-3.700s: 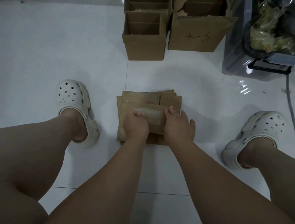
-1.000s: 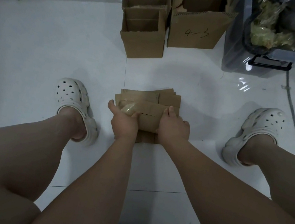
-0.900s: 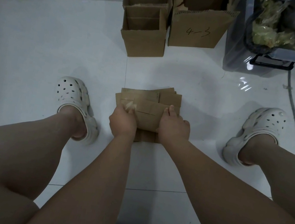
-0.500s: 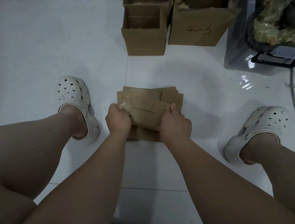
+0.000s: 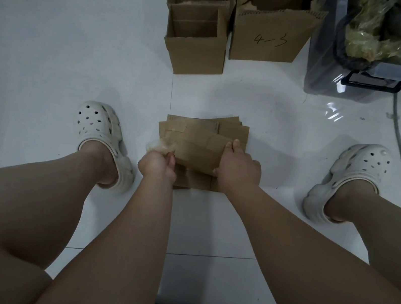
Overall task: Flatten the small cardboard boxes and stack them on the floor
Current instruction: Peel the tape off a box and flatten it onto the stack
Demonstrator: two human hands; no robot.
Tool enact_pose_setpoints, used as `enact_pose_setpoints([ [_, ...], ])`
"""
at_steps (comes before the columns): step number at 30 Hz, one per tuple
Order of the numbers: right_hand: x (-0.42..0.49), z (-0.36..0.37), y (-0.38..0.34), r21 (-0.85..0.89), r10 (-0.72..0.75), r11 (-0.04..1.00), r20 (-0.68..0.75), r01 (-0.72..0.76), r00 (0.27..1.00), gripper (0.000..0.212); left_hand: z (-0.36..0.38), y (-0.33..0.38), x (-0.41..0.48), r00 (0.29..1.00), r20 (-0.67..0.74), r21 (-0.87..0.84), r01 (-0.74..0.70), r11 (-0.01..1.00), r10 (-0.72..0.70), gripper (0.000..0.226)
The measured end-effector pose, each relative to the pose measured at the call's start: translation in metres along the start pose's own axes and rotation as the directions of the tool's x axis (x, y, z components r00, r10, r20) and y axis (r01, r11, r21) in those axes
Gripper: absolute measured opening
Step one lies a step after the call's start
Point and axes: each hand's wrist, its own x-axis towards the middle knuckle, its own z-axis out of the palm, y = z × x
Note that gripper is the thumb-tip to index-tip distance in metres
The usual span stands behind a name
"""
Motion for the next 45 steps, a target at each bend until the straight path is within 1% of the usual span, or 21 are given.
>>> enact_pose_setpoints([
  [2, 0.0, 0.0, 0.001, -0.005, 0.001, 1.0, -0.005, -0.001, 1.0, 0.068, 0.003, 0.006, 0.004, 0.999, 0.032, -0.057, -0.039, 0.998, 0.041, 0.023],
  [4, 0.0, 0.001, 0.002, -0.002, 0.004, 1.0, -0.01, -0.004, 1.0, 0.066, 0.015, 0.021, 0.011, 0.991, -0.007, 0.246, -0.128, 0.961, 0.133, 0.031],
  [5, 0.0, 0.002, 0.002, 0.002, 0.006, 1.0, -0.011, -0.006, 1.0, 0.065, 0.019, 0.027, 0.009, 0.974, -0.034, 0.499, -0.179, 0.848, 0.226, 0.036],
  [6, 0.0, 0.002, 0.001, 0.005, 0.007, 1.0, -0.011, -0.007, 1.0, 0.065, 0.023, 0.026, -0.001, 0.914, 0.003, 0.757, -0.268, 0.596, 0.406, 0.041],
  [7, 0.0, 0.003, 0.0, 0.006, 0.009, 1.0, -0.013, -0.009, 1.0, 0.066, 0.027, 0.028, -0.006, 0.857, 0.047, 0.769, -0.359, 0.529, 0.513, 0.05],
  [8, 0.0, 0.003, -0.001, 0.006, 0.01, 1.0, -0.014, -0.01, 1.0, 0.067, 0.037, 0.03, -0.013, 0.887, 0.024, 0.643, -0.366, 0.672, 0.46, 0.053],
  [9, 0.0, 0.003, -0.002, 0.01, 0.013, 1.0, -0.014, -0.013, 1.0, 0.067, 0.045, 0.031, -0.014, 0.903, 0.128, 0.482, -0.419, 0.769, 0.411, 0.042],
  [10, 0.0, 0.002, -0.003, 0.015, 0.014, 1.0, -0.012, -0.014, 1.0, 0.068, 0.053, 0.029, -0.017, 0.922, 0.187, 0.383, -0.387, 0.839, 0.34, 0.028],
  [12, 0.001, 0.002, -0.002, 0.027, 0.012, 1.0, -0.011, -0.012, 1.0, 0.07, 0.056, 0.023, -0.02, 0.921, 0.295, 0.401, -0.361, 0.842, 0.254, 0.033],
  [15, 0.001, 0.0, 0.0, 0.069, 0.011, 0.998, -0.017, -0.01, 1.0, 0.07, 0.048, 0.008, -0.02, 0.821, 0.542, 0.525, -0.499, 0.689, 0.182, 0.068],
  [16, 0.001, 0.0, 0.0, 0.086, 0.012, 0.996, -0.021, -0.011, 1.0, 0.07, 0.044, 0.003, -0.025, 0.797, 0.583, 0.488, -0.498, 0.717, 0.156, 0.065],
  [17, 0.001, -0.001, 0.001, 0.106, 0.013, 0.994, -0.026, -0.01, 1.0, 0.07, 0.041, -0.003, -0.024, 0.775, 0.611, 0.437, -0.502, 0.747, 0.163, 0.05],
  [19, 0.001, -0.001, 0.002, 0.148, 0.013, 0.989, -0.043, -0.006, 0.999, 0.07, 0.037, -0.011, -0.029, 0.756, 0.63, 0.407, -0.52, 0.751, 0.181, 0.009],
  [23, 0.002, 0.001, 0.007, 0.191, -0.012, 0.981, -0.088, 0.029, 0.996, 0.066, 0.035, -0.027, -0.031, 0.796, 0.587, 0.538, -0.519, 0.664, 0.147, 0.026],
  [28, 0.005, -0.001, 0.014, 0.393, -0.05, 0.918, -0.023, 0.055, 0.998, 0.071, 0.034, -0.038, -0.033, 0.806, 0.58, 0.528, -0.48, 0.7, 0.115, 0.018],
  [31, 0.004, -0.003, 0.014, 0.617, -0.081, 0.784, -0.003, 0.066, 0.997, 0.066, 0.034, -0.039, -0.034, 0.815, 0.573, 0.498, -0.432, 0.752, 0.09, 0.009],
  [33, 0.0, -0.004, 0.013, 0.834, -0.076, 0.552, 0.03, 0.017, 0.997, 0.059, 0.033, -0.04, -0.032, 0.809, 0.583, 0.494, -0.428, 0.757, 0.077, 0.015],
  [35, -0.003, -0.007, 0.011, 0.925, -0.072, 0.38, 0.061, -0.029, 0.996, 0.041, 0.032, -0.041, -0.031, 0.801, 0.594, 0.498, -0.438, 0.748, 0.074, 0.012],
  [38, -0.004, -0.006, 0.011, 0.938, 0.007, 0.344, 0.027, -0.028, 1.0, 0.02, 0.031, -0.043, -0.029, 0.805, 0.59, 0.504, -0.424, 0.753, 0.059, 0.005],
  [42, 0.002, -0.005, 0.014, 0.928, 0.145, 0.367, 0.014, -0.067, 0.989, 0.013, 0.03, -0.043, -0.028, 0.801, 0.598, 0.518, -0.389, 0.762, 0.002, 0.007],
  [45, 0.009, -0.007, 0.014, 0.965, 0.235, 0.221, 0.09, -0.143, 0.968, 0.011, 0.028, -0.042, -0.026, 0.754, 0.653, 0.519, -0.377, 0.767, -0.071, 0.006],
])
